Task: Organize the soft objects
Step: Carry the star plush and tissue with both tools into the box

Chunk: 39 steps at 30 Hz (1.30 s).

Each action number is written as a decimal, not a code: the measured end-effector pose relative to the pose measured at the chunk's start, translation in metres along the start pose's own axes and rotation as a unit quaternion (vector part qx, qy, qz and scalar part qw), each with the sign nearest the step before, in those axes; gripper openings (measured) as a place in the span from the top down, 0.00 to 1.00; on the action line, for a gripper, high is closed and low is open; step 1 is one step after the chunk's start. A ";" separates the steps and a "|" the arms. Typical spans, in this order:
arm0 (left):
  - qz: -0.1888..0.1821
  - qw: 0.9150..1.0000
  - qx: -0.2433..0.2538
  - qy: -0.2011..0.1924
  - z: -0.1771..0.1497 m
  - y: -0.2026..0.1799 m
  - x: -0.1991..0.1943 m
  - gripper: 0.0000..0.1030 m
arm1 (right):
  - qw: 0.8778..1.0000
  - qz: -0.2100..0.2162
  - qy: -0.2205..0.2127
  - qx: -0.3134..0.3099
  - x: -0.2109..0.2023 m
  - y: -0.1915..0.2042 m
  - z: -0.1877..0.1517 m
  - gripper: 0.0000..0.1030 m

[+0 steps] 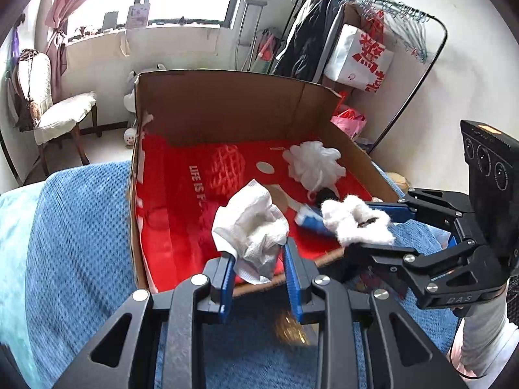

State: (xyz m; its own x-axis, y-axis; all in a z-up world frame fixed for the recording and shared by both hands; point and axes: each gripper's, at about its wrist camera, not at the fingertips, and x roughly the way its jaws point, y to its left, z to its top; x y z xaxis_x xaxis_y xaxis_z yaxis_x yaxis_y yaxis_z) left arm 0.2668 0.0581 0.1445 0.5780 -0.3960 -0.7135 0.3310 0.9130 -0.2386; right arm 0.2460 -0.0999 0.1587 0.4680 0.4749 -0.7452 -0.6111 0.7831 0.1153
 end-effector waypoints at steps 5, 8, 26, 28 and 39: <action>0.016 0.999 0.006 0.032 0.036 0.011 0.022 0.71 | 0.999 0.013 0.021 0.024 0.017 -0.024 0.031 0.53; 0.032 0.998 0.015 0.050 0.056 0.016 0.037 0.71 | 0.999 0.007 0.036 0.032 0.030 -0.037 0.046 0.53; 0.114 0.981 0.041 0.151 0.125 0.039 0.142 0.71 | 0.988 -0.073 0.132 0.027 0.115 -0.088 0.103 0.53; 0.120 0.979 0.045 0.159 0.128 0.041 0.152 0.71 | 0.987 -0.077 0.141 0.028 0.124 -0.092 0.108 0.53; 0.127 0.973 0.030 0.193 0.132 0.055 0.188 0.71 | 0.978 -0.092 0.179 0.045 0.168 -0.114 0.116 0.53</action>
State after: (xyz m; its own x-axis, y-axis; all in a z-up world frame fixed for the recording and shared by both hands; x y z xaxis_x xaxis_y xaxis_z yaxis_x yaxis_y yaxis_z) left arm 0.4919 0.0209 0.0842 0.3280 -0.0818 -0.9411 0.2633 0.9647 0.0079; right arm 0.4682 -0.0628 0.0966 0.3015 0.1632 -0.9394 -0.4706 0.8823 0.0022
